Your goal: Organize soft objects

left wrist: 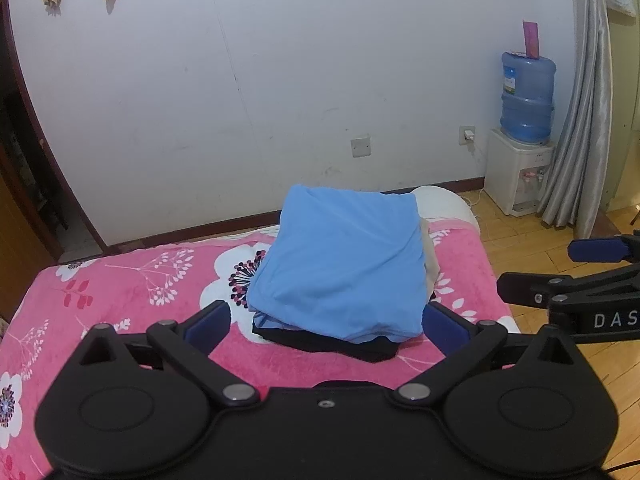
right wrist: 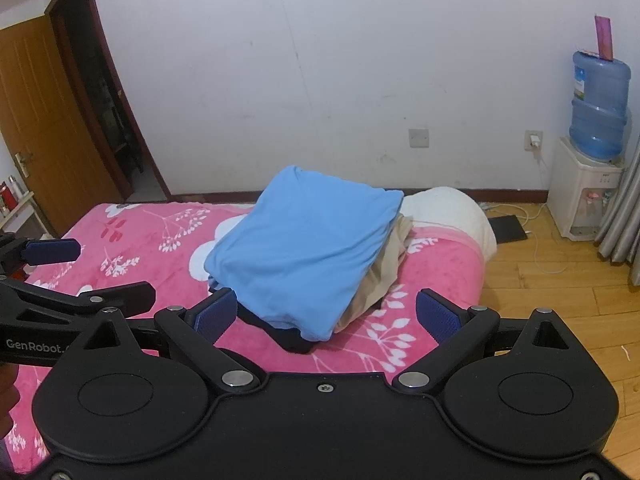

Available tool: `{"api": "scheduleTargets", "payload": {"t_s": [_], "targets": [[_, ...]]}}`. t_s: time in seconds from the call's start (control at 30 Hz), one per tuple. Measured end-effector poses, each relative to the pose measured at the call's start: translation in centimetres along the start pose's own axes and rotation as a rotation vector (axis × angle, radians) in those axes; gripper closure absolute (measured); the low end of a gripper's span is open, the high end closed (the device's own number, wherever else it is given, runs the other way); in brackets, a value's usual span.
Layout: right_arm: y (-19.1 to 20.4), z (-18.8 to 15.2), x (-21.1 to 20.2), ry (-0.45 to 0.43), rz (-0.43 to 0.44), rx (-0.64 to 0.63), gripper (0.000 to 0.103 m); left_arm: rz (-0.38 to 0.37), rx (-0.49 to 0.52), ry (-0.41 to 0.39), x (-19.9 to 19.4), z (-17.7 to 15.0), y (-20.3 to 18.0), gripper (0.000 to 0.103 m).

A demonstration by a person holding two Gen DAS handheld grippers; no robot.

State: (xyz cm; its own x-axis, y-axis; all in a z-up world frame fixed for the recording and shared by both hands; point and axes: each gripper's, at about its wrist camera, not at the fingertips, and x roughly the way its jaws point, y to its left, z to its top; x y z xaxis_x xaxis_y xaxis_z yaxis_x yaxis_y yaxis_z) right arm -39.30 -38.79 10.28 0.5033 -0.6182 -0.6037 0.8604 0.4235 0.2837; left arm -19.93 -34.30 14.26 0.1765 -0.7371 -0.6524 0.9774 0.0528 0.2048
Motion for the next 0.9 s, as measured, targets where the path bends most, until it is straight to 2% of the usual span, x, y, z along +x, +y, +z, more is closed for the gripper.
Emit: {"api": "scheduleTargets", "payload": {"t_s": [0.9], "targets": [[0.81, 0.04, -0.1, 0.008, -0.003, -0.03, 0.007, -0.019, 0.005, -0.017, -0.31, -0.24, -0.14, 0.001]]}}
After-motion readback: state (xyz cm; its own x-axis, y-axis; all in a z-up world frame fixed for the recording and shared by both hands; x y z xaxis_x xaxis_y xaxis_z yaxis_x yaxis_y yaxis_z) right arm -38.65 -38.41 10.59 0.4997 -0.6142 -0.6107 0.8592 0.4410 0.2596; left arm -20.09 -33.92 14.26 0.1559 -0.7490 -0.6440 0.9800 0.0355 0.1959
